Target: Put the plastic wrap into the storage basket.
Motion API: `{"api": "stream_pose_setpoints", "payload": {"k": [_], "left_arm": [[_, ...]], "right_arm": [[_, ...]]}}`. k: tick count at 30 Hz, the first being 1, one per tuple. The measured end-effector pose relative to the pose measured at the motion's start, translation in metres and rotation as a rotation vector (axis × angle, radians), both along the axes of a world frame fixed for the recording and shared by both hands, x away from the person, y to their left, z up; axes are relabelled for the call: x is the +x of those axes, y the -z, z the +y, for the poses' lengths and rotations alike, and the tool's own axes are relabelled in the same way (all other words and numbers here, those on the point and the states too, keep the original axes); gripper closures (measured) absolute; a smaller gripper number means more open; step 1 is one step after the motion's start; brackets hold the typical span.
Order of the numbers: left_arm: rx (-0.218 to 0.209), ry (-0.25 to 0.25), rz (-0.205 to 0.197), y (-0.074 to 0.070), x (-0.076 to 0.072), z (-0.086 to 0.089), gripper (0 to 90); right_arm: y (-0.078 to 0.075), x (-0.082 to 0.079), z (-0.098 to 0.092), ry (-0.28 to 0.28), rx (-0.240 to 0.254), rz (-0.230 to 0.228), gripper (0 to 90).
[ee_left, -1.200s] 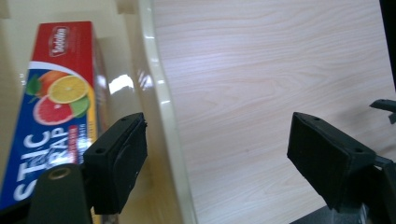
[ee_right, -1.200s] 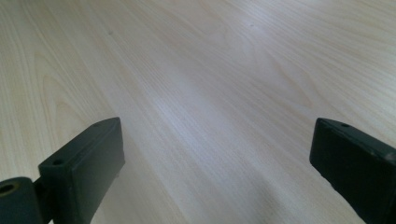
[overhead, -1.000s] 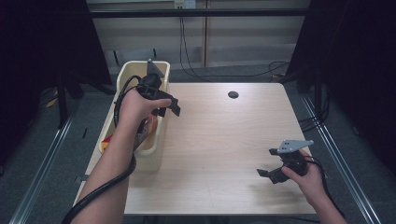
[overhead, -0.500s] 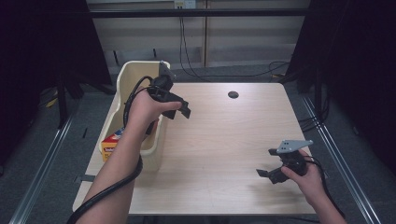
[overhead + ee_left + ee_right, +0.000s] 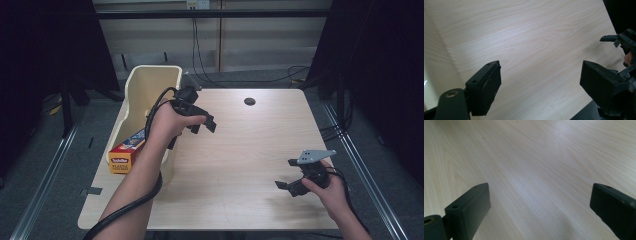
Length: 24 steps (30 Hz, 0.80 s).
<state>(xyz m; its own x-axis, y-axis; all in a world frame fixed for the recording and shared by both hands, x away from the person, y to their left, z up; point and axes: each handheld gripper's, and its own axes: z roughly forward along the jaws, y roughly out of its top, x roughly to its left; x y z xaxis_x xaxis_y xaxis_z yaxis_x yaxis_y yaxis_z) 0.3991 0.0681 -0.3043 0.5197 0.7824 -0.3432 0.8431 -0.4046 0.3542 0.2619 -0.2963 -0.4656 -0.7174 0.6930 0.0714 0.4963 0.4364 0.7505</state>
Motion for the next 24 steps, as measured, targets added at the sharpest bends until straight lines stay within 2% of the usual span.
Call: {"api": "stream_pose_setpoints", "payload": {"k": [9, 12, 15, 24], "left_arm": [[-0.009, 0.031, 0.008, 0.018, -0.003, -0.009, 16.3], [-0.015, 0.031, 0.01, 0.021, -0.004, -0.01, 15.4], [-0.002, 0.041, 0.005, 0.026, -0.006, -0.013, 15.2], [-0.016, 0.059, 0.006, 0.04, -0.01, -0.018, 14.9]], "right_arm": [[0.0, 0.0, 0.0, -0.003, 0.002, 0.0, 3.3], [0.0, 0.0, 0.0, -0.004, 0.0, 0.0, 3.3], [0.0, 0.0, 0.0, -0.004, 0.0, -0.003, 3.3], [0.0, 0.0, 0.0, -0.004, 0.002, 0.001, 3.3]]}}
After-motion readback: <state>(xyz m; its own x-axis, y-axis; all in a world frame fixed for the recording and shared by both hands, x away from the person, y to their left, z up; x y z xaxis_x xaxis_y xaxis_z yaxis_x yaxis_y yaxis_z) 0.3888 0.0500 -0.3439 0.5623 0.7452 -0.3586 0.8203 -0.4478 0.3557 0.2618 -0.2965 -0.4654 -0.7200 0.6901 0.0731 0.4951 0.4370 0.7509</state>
